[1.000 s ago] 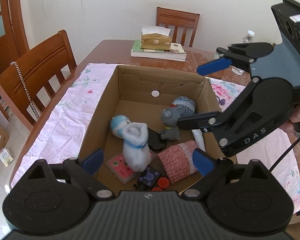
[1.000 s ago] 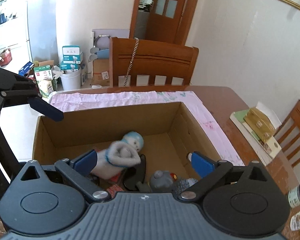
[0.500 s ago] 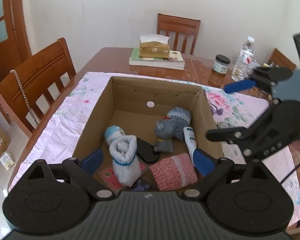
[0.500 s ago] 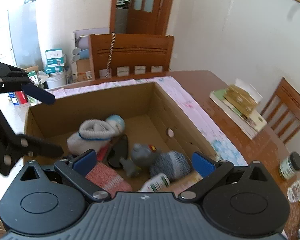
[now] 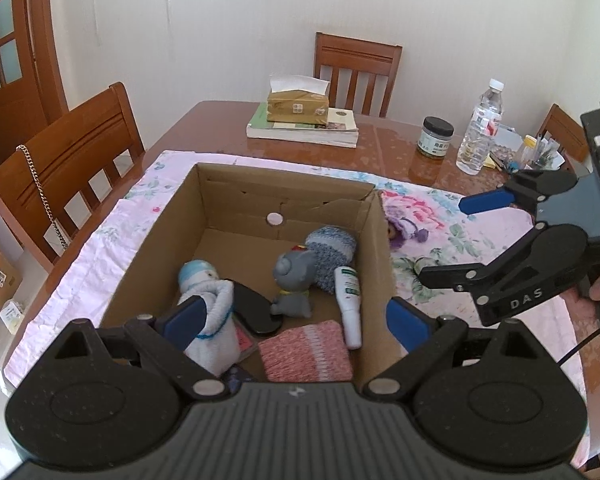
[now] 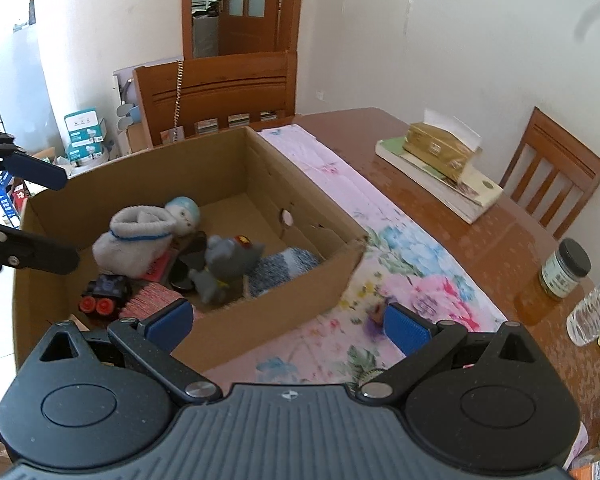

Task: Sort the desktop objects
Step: 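Withdraw both tools from the box toward the correction tape and keychain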

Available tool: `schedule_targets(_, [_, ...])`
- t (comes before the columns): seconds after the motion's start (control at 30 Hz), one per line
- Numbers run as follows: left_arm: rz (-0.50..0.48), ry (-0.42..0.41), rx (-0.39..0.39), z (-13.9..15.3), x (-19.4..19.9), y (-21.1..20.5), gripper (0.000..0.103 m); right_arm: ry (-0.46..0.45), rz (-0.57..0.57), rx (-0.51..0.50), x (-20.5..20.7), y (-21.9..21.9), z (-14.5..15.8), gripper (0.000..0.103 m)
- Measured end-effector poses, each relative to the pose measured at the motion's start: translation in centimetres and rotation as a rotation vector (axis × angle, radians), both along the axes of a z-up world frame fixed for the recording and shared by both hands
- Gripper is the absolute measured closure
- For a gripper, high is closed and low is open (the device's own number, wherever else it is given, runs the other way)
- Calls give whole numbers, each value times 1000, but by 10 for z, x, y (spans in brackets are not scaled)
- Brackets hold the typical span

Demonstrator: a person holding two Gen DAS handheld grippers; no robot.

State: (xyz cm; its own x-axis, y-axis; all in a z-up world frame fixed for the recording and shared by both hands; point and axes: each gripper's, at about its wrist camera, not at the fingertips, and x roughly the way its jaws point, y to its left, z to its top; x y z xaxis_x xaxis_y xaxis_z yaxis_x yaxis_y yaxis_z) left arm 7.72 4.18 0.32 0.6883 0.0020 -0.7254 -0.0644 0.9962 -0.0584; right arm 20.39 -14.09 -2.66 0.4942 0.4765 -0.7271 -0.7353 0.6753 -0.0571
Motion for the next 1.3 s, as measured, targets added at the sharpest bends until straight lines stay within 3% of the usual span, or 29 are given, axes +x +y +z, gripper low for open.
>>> schedule_targets(0.33, [4,26,6,-1,5,-26,7,62,-43,-2,19,-35,-35,0])
schedule_targets(0.53, [4,34,7,0,7,-36,7,167,-150,14,37,-58,-67,0])
schedule_targets(0.67, [2,34,5,0,8,-42,7,189,-229,-10,45,-65,-83,0])
schedule_targets(0.77, [3,33,8,1,10,-44,7,222,-284,31,55,-72,-91,0])
schedule_targets(1.1, [27,30,12,3,12,-40,7,197,-493,54,92,-84,-104,0])
schedule_targets(1.3, [27,38,9,1,13,-42,7,185,-568,3,108,-89,-115,0])
